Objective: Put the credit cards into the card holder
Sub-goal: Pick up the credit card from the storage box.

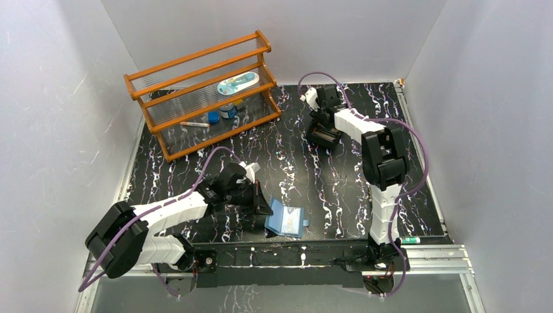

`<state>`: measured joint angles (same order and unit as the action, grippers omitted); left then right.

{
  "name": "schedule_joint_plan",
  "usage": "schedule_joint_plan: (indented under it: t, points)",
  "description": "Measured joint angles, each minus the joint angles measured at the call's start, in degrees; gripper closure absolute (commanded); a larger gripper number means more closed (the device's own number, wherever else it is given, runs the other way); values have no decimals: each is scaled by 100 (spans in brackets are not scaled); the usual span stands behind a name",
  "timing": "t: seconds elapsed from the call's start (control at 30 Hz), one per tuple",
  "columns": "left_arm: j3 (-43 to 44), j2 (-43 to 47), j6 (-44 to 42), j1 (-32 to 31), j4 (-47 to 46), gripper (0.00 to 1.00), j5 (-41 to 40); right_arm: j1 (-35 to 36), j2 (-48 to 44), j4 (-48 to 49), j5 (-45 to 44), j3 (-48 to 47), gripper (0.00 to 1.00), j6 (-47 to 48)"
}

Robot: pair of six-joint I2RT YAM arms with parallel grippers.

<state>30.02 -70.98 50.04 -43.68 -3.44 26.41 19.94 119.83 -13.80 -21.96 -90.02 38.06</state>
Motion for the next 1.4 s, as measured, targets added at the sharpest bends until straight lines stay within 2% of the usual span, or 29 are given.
schedule_joint_plan:
  t: [0.13, 0.33, 0.83, 0.93, 1.07, 1.23, 1.33, 1.4]
  points:
    - [-50, 24, 35, 0, 17, 100, 0, 2, 254, 46, -20, -264, 42, 179]
    - [-50, 101, 52, 0, 57, 100, -4, 0, 426, 48, -109, -398, 54, 339]
    - [-52, 114, 79, 0, 42, 100, -4, 0, 424, 184, -385, -426, 65, 575]
    - [-52, 114, 96, 0, 42, 100, -4, 0, 424, 181, -382, -426, 65, 575]
    - [-72, 114, 101, 0, 9, 100, -4, 0, 424, 190, -376, -426, 56, 586]
    - [-136, 98, 101, 0, -44, 100, -2, -2, 426, 212, -363, -385, 55, 608]
    - [-140, 94, 101, 0, -61, 100, -4, -2, 426, 260, -417, -385, 65, 669]
    - [-146, 92, 103, 0, -74, 100, -4, 4, 426, 341, -496, -385, 75, 717]
